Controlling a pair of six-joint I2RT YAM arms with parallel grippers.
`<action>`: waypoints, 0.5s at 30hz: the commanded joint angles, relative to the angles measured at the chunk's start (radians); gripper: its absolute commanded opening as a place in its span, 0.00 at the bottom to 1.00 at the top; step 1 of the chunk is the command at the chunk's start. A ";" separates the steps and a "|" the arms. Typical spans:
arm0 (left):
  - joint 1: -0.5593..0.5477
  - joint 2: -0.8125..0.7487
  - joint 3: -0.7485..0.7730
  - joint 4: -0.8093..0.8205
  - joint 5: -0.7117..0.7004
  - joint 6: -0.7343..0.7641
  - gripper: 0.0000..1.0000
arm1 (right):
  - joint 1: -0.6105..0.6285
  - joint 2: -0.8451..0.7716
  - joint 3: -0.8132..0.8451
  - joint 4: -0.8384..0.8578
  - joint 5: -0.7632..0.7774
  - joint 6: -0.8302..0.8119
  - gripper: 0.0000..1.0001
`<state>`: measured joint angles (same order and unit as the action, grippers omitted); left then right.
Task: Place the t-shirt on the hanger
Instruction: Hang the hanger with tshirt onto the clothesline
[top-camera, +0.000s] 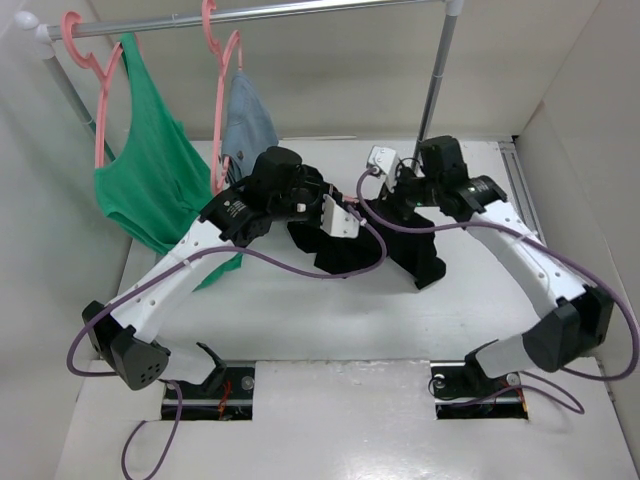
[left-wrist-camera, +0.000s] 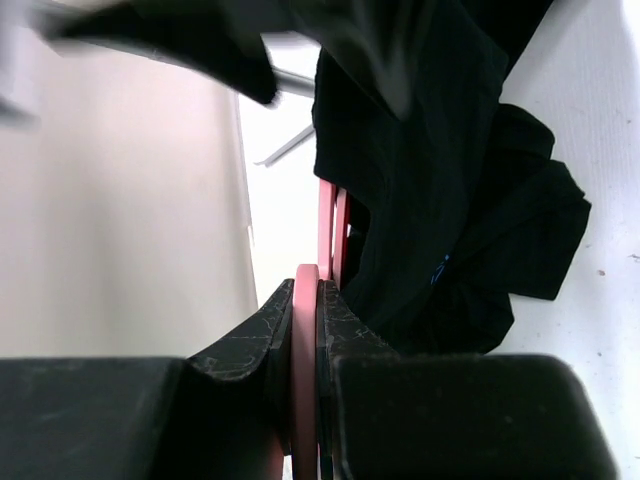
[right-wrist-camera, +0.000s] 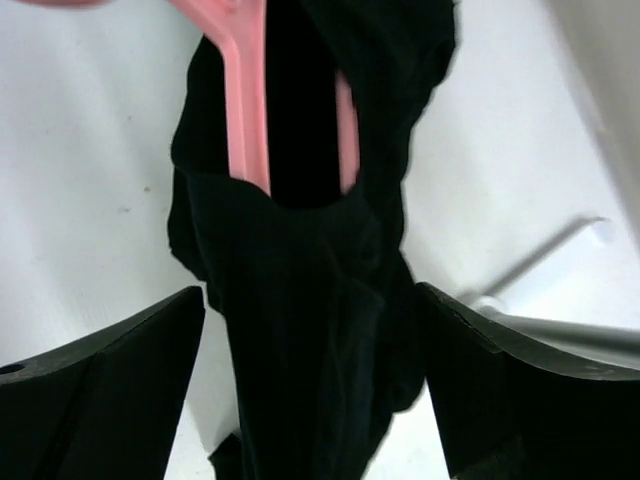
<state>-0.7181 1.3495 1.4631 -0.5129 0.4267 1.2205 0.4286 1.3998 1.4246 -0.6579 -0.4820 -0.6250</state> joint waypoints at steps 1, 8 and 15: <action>0.000 -0.033 0.036 0.085 0.047 -0.038 0.00 | 0.033 0.051 -0.010 0.089 -0.030 -0.016 0.88; 0.046 -0.033 0.065 0.188 0.072 -0.235 0.00 | 0.052 0.134 -0.039 0.125 0.033 0.030 0.30; 0.077 -0.043 0.045 0.272 0.078 -0.334 0.00 | 0.009 0.038 -0.095 0.208 0.072 0.181 0.00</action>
<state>-0.6540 1.3567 1.4639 -0.4206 0.4770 0.9833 0.4789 1.5028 1.3407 -0.5129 -0.4664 -0.5270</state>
